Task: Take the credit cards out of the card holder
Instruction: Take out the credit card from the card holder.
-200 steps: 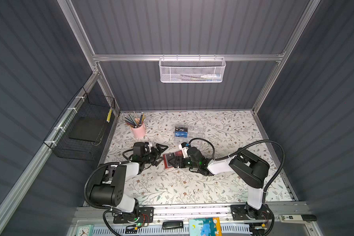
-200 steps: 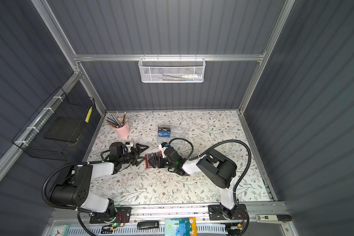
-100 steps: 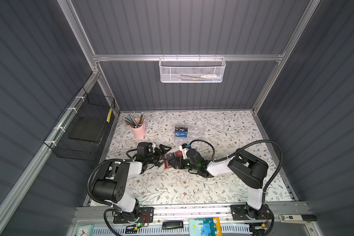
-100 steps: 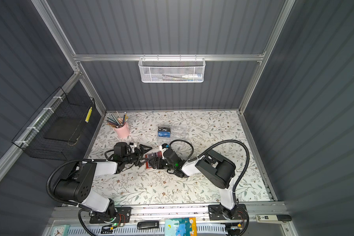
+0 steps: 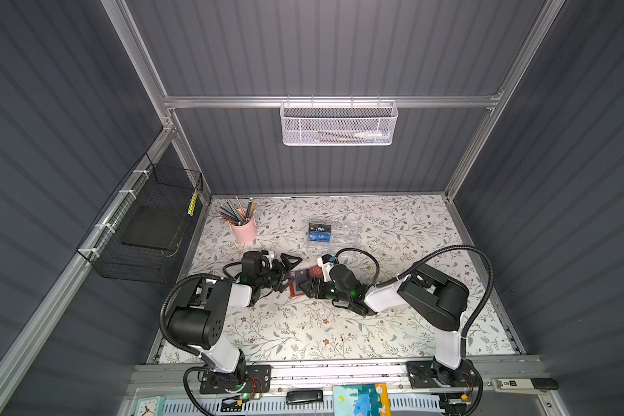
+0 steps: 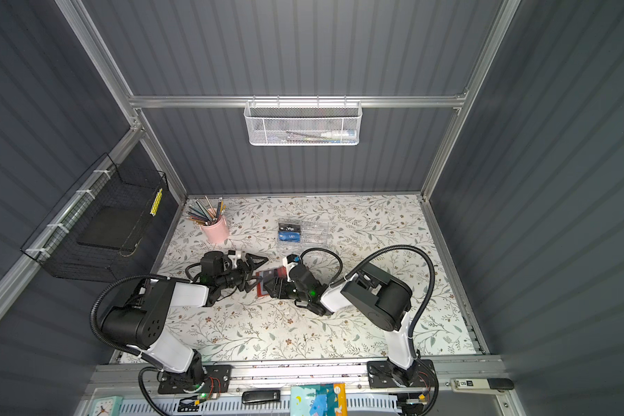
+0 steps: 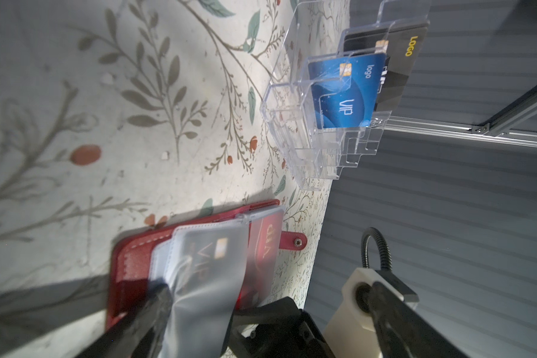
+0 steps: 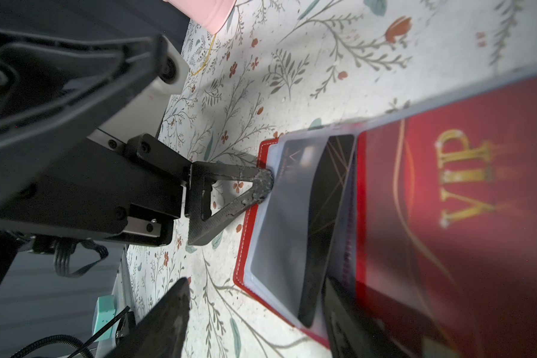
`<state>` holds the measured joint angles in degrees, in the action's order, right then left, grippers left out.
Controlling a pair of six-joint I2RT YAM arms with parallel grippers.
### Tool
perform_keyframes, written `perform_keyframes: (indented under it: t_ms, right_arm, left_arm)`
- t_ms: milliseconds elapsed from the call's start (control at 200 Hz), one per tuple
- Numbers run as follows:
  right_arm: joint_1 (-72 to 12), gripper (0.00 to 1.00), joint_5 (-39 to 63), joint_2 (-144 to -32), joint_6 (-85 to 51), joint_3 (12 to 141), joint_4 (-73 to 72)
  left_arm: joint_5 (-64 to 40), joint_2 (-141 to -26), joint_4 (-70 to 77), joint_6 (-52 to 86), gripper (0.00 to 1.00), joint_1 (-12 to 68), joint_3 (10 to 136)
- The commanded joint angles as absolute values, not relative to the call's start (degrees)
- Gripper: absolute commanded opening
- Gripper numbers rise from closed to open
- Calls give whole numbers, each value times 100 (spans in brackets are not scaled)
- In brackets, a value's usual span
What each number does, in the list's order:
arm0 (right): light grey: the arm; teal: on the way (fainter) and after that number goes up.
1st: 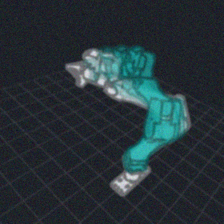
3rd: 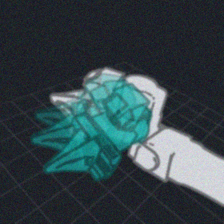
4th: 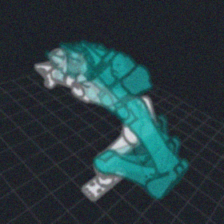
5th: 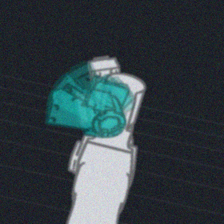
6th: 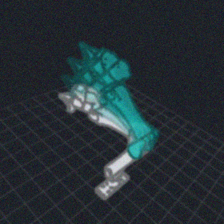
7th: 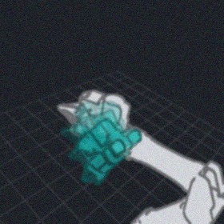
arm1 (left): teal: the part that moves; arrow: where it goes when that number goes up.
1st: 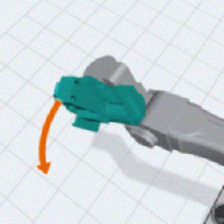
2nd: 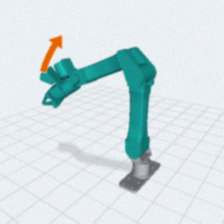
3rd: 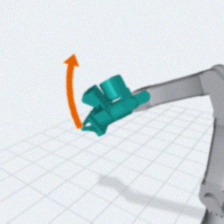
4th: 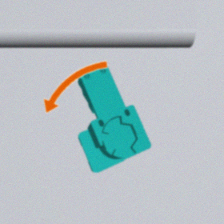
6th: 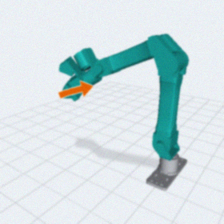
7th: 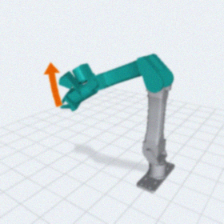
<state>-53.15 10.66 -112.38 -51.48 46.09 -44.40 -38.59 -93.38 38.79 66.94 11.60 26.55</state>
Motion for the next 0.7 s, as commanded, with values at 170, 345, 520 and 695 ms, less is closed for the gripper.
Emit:
perform_keyframes:
  t_ms: [170, 345, 520, 695]
  right_arm:
    - [-5225, 61, 1020, -11347, -5256, 4480, -4497]
    - [-5153, 50, 1063, -11364, -5285, 4415, -4630]
    - [-5099, 40, 1176, -11408, -5309, 4412, -4749]
    - [-5068, 35, 1298, -11477, -5320, 4460, -4850]
  left_arm:
    - [-3760, -9509, 3769, 6723, 100, 1170, 2400]
    - [-3761, -9570, 3878, 6751, 100, 1169, 2352]
    - [-3762, -9606, 3937, 6765, 100, 1169, 2318]
    - [-3753, -9632, 3963, 6760, 100, 1173, 2285]
